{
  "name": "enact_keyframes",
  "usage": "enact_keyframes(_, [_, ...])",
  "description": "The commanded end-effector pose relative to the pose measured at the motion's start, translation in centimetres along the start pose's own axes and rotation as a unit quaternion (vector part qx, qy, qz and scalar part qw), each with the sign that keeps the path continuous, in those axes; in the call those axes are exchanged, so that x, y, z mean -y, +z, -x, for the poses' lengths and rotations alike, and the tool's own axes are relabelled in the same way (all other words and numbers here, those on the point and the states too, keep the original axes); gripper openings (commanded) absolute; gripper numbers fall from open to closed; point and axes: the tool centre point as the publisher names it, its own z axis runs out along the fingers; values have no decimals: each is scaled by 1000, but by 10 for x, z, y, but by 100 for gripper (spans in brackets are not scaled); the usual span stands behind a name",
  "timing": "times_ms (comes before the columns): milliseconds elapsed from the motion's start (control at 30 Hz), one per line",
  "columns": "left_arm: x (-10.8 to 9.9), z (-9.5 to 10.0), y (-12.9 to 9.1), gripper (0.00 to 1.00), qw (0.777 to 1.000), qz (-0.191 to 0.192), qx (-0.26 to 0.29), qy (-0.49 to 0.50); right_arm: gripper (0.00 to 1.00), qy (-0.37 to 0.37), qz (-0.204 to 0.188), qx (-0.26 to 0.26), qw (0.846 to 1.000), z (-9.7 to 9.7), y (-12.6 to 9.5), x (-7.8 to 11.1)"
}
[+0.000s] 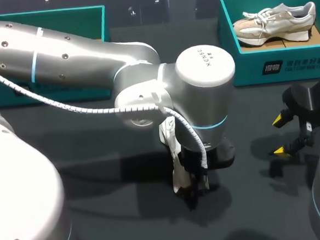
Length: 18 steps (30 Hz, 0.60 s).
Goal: Take the shoe out of the shoebox, open the shoe tongue, remove and reinsert the insole, then place the shoe into the shoebox
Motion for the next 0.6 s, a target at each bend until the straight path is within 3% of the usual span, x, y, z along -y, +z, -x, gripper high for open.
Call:
enact_keyframes(33, [-2, 2, 2, 0, 1000, -4, -4, 0, 100, 0, -1, 1, 1000, -2, -1, 0])
enact_keyframes(400, [-4, -2, -11, 0, 1000, -15, -10, 6, 100, 0, -1, 1, 1000, -2, -1, 0])
enact_keyframes(600, [-15, 2, -46, 0, 999, -24, -33, 12, 100, 0, -1, 1, 1000, -2, -1, 0])
